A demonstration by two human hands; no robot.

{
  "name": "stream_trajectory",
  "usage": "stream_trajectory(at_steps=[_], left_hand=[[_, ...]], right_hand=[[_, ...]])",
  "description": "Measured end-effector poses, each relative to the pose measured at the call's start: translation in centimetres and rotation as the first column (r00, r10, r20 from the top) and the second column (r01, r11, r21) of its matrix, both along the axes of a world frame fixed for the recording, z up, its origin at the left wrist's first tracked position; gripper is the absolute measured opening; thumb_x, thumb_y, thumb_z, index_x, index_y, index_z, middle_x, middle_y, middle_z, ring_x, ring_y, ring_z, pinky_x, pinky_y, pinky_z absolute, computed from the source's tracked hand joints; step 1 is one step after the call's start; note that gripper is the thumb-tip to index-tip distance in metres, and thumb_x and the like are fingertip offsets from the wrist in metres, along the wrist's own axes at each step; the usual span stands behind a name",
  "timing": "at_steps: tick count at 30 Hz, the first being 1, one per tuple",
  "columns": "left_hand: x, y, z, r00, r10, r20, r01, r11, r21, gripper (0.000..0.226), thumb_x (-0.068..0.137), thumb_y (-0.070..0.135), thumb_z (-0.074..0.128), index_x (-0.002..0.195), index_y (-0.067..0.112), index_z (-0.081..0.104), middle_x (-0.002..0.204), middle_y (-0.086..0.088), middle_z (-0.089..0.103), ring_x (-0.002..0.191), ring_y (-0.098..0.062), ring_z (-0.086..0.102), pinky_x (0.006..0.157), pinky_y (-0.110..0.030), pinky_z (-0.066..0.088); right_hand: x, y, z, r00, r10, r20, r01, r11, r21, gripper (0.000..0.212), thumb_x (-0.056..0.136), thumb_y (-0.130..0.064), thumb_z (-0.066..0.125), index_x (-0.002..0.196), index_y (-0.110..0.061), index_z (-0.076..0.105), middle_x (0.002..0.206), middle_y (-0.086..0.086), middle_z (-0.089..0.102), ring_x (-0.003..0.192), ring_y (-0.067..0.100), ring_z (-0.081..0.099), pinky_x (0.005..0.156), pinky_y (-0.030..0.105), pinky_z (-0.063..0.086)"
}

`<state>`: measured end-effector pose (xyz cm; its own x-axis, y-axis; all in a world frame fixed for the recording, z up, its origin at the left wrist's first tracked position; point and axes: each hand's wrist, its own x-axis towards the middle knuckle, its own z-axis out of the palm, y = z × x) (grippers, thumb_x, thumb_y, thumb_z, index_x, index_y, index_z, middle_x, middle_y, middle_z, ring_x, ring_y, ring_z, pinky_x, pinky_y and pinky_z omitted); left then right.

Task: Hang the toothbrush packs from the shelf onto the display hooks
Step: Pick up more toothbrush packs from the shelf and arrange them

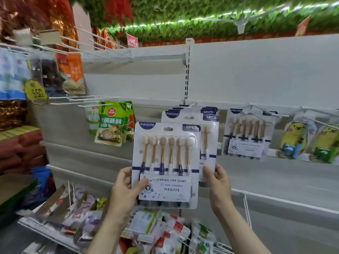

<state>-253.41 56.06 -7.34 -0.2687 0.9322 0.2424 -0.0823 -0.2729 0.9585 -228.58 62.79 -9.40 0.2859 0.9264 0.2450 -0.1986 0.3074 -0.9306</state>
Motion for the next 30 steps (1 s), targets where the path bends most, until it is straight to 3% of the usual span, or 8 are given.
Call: stream_trajectory(at_steps=[7, 9, 13, 15, 20, 25, 30], left_hand=[[0.5, 1.8, -0.5, 0.995, -0.086, 0.056, 0.086, 0.996, 0.012, 0.054, 0.067, 0.019, 0.078, 0.115, 0.014, 0.056, 0.105, -0.006, 0.074, 0.098, -0.025, 0.071, 0.087, -0.045, 0.055], [0.4, 2.1, -0.7, 0.993, -0.104, 0.057, 0.103, 0.995, 0.016, 0.055, 0.066, 0.02, 0.078, 0.115, 0.014, 0.056, 0.106, -0.006, 0.074, 0.099, -0.025, 0.071, 0.087, -0.045, 0.054], [1.1, 2.6, -0.5, 0.991, -0.12, 0.05, 0.119, 0.993, 0.029, 0.054, 0.066, 0.02, 0.078, 0.115, 0.015, 0.055, 0.105, -0.005, 0.074, 0.098, -0.024, 0.071, 0.085, -0.04, 0.055], [1.8, 3.2, 0.0, 0.99, -0.137, 0.041, 0.136, 0.99, 0.04, 0.055, 0.067, 0.02, 0.077, 0.117, 0.014, 0.055, 0.106, -0.006, 0.074, 0.098, -0.023, 0.071, 0.085, -0.038, 0.055], [4.1, 5.2, 0.9, 0.991, -0.135, 0.017, 0.133, 0.987, 0.087, 0.041, 0.079, 0.007, 0.077, 0.113, 0.016, 0.056, 0.107, -0.007, 0.072, 0.1, -0.024, 0.07, 0.086, -0.041, 0.056], [5.2, 6.8, 1.0, 0.99, -0.131, 0.06, 0.125, 0.987, 0.106, 0.037, 0.081, 0.006, 0.075, 0.11, 0.02, 0.056, 0.108, -0.007, 0.072, 0.099, -0.022, 0.069, 0.086, -0.036, 0.055], [5.6, 8.0, 0.4, 0.989, -0.13, 0.077, 0.124, 0.989, 0.077, 0.036, 0.083, 0.007, 0.074, 0.109, 0.021, 0.055, 0.107, -0.005, 0.071, 0.097, -0.018, 0.07, 0.085, -0.033, 0.055]], right_hand=[[0.6, 2.6, 1.0, 0.998, 0.014, 0.059, -0.01, 0.998, -0.07, 0.024, 0.094, -0.021, 0.067, 0.118, -0.019, 0.065, 0.111, 0.001, 0.076, 0.106, 0.025, 0.07, 0.098, 0.053, 0.053], [1.0, 2.8, 1.0, 0.993, -0.01, 0.114, 0.017, 0.998, -0.065, 0.029, 0.094, -0.026, 0.068, 0.121, -0.019, 0.061, 0.118, 0.002, 0.072, 0.111, 0.022, 0.066, 0.101, 0.046, 0.051], [2.0, 0.6, 2.9, 0.937, -0.287, 0.199, 0.278, 0.958, 0.073, 0.036, 0.097, -0.032, 0.063, 0.13, -0.022, 0.056, 0.128, -0.004, 0.062, 0.119, 0.011, 0.057, 0.096, 0.02, 0.042], [2.0, -0.7, 5.3, 0.953, -0.244, 0.177, 0.216, 0.963, 0.164, 0.03, 0.098, -0.031, 0.062, 0.126, -0.021, 0.062, 0.121, -0.007, 0.067, 0.11, 0.003, 0.062, 0.086, 0.013, 0.046], [1.8, -1.6, 9.8, 0.958, -0.146, 0.245, 0.097, 0.975, 0.202, 0.022, 0.092, -0.029, 0.07, 0.113, -0.025, 0.064, 0.099, -0.006, 0.071, 0.086, 0.002, 0.065, 0.078, 0.018, 0.052], [2.4, -0.5, 10.9, 0.95, -0.128, 0.286, 0.082, 0.983, 0.165, 0.044, 0.084, -0.031, 0.079, 0.123, -0.02, 0.061, 0.107, 0.001, 0.072, 0.098, 0.014, 0.068, 0.084, 0.025, 0.055], [2.4, 0.9, 10.9, 0.93, -0.146, 0.336, 0.095, 0.982, 0.161, 0.04, 0.086, -0.03, 0.077, 0.122, -0.021, 0.062, 0.107, 0.002, 0.072, 0.098, 0.016, 0.068, 0.082, 0.024, 0.054]])
